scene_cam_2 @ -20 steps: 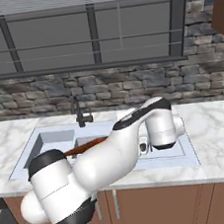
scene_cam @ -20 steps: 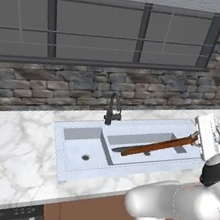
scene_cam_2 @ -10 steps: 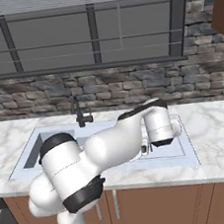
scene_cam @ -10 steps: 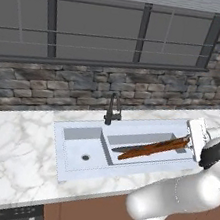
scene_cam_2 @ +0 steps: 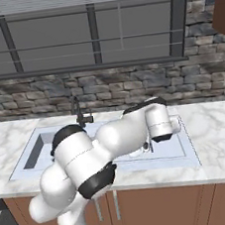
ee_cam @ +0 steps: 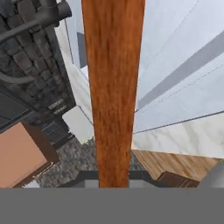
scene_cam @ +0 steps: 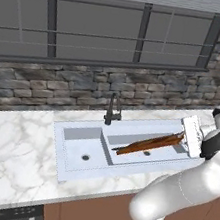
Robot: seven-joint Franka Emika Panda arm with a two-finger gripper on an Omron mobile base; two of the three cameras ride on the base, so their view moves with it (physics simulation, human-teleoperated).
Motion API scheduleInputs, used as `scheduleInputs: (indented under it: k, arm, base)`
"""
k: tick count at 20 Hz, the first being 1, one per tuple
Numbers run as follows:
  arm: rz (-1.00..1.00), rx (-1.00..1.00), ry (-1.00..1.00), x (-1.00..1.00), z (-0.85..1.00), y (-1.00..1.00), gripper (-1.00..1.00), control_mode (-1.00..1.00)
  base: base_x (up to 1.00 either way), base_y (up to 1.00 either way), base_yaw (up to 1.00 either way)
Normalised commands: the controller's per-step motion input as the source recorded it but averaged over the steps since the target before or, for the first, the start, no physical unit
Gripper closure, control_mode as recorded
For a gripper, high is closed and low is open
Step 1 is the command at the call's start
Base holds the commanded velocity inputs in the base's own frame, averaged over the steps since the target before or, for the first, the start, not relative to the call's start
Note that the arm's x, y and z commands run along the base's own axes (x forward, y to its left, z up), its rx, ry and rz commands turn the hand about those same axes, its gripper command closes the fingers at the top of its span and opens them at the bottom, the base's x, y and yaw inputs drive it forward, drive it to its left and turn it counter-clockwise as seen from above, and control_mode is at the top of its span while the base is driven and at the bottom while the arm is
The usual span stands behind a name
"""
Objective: Move the cutting board and knife to the sink. Then move spray from the cabinet to the counter.
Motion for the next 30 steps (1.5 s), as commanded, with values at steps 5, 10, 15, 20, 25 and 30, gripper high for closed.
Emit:
scheduleInputs:
  k: [5, 10, 15, 20, 25, 30]
  arm:
    - [0.0, 0.0, 0.0, 0.39, -0.33, -0.08, 1.0, -1.0]
    - [0.0, 0.0, -0.01, 0.31, -0.46, -0.11, 1.0, -1.0]
    - [0.0, -0.03, -0.04, 0.27, -0.58, -0.01, 1.0, -1.0]
    - [0.0, -0.04, -0.04, 0.11, -0.32, 0.0, -1.0, -1.0]
    - [-0.04, -0.01, 0.12, 0.0, 0.55, -0.41, -1.0, -1.0]
    - [-0.02, -0.24, 0.22, 0.32, -0.01, -0.47, -1.0, -1.0]
  base:
    - [0.0, 0.0, 0.0]
    - [0.0, 0.0, 0.0]
    - [0.0, 0.0, 0.0]
    - [0.0, 0.0, 0.0]
    - [0.0, 0.0, 0.0]
    - [0.0, 0.0, 0.0]
